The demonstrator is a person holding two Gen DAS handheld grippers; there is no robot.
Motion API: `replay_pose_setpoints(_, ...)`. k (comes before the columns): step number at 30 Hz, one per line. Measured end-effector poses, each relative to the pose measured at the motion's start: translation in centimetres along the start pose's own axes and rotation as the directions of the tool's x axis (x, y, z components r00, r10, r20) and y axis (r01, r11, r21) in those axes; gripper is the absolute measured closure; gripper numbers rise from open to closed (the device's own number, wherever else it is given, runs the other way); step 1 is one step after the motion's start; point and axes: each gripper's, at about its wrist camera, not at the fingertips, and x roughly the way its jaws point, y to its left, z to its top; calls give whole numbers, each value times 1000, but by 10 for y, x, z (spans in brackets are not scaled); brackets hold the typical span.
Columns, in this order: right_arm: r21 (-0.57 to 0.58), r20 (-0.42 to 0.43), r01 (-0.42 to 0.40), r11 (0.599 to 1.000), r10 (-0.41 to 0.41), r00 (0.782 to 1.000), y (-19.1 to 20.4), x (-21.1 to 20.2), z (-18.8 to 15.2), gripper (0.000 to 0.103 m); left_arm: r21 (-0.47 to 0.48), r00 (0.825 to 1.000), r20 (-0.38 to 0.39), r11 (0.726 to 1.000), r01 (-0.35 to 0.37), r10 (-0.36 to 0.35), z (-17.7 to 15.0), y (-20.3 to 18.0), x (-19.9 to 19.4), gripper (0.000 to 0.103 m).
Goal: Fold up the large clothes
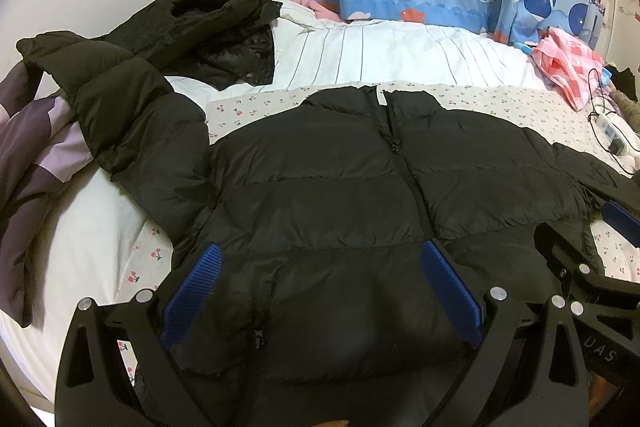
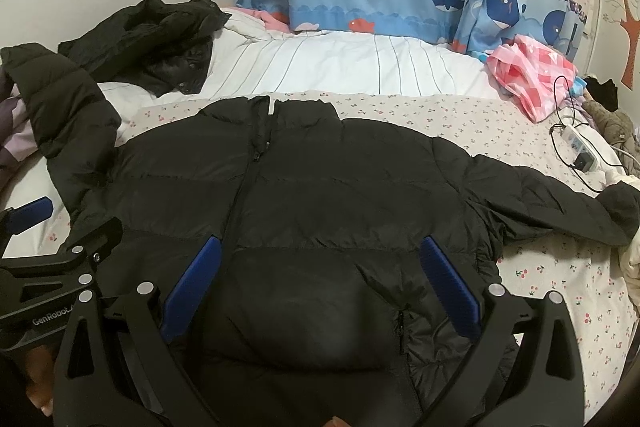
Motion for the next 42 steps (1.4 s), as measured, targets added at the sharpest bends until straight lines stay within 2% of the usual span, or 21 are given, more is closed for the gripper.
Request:
replay_pose_setpoints(32,1,3,-2,1000,2,1000,1,-1,1,7,4,1000,5,1000,-2,2,0,-5,-2,7)
replay_pose_setpoints(42,9,5,-3,1000,3,1000,2,-2,4,7,-5,999,25,999,33,-33,1,-7,-7,7)
